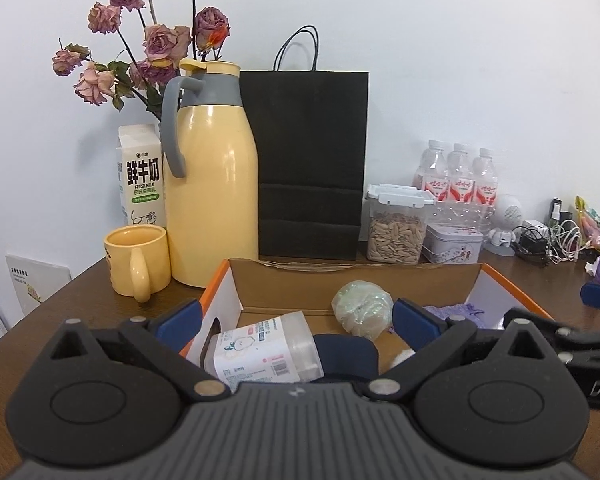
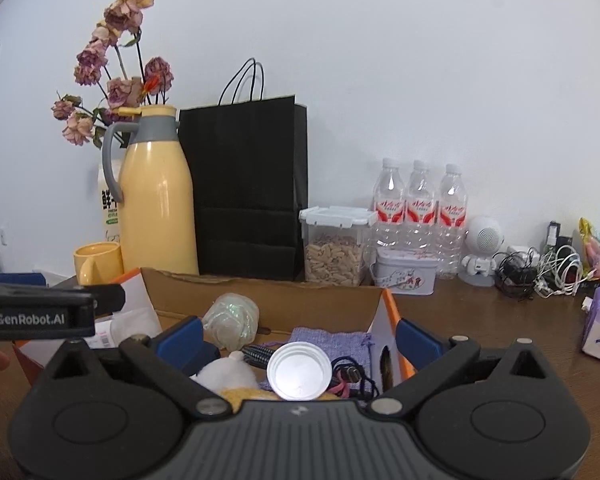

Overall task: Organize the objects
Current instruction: 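Carry both white caps into the box and open both grippers, then grasp the red rose with the left gripper while the right gripper grasps a small white item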

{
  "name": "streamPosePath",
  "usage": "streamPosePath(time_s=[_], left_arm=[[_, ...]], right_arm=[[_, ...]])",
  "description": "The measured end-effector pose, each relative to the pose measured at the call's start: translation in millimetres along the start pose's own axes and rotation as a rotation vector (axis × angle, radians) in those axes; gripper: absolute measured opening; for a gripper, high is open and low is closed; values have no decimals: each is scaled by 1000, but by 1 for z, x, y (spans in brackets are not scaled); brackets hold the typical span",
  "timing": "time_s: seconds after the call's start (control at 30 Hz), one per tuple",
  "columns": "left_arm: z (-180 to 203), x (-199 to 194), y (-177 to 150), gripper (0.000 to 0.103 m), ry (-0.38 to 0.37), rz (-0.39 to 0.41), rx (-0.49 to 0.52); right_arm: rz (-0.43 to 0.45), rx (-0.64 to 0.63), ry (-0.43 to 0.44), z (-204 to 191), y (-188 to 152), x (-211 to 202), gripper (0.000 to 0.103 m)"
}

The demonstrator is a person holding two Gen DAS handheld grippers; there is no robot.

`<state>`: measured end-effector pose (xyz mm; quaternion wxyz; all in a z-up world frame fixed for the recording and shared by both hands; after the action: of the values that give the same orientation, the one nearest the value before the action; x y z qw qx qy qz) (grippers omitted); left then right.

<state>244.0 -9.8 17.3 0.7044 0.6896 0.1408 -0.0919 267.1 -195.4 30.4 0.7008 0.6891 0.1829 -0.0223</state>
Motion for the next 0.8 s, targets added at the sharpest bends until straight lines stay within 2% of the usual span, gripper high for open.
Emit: streamPosePath(time_s=[0.4, 0.53, 0.8], left_arm=[[-9, -40, -11, 103, -26, -15, 15], [-22, -59, -23, 103, -24, -44, 33], [-48, -74, -60, 103, 20, -202, 62]], right_arm=[[4, 25, -9, 10, -11, -54, 103], [-62, 6, -8, 12, -27, -76, 103], [-253, -27, 41, 2, -66, -98, 103]])
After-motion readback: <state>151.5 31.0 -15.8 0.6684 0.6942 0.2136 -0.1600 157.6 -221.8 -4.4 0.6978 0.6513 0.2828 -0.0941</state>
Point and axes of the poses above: each gripper's, at about its wrist camera, not at the fingertips, and x roughly the way its jaws point, z to its right, y to its top, the point moved 1 cm from there along x, roughly the way its jaws point, and after that the axes turned 1 degree about x, right-handed, at the moved point
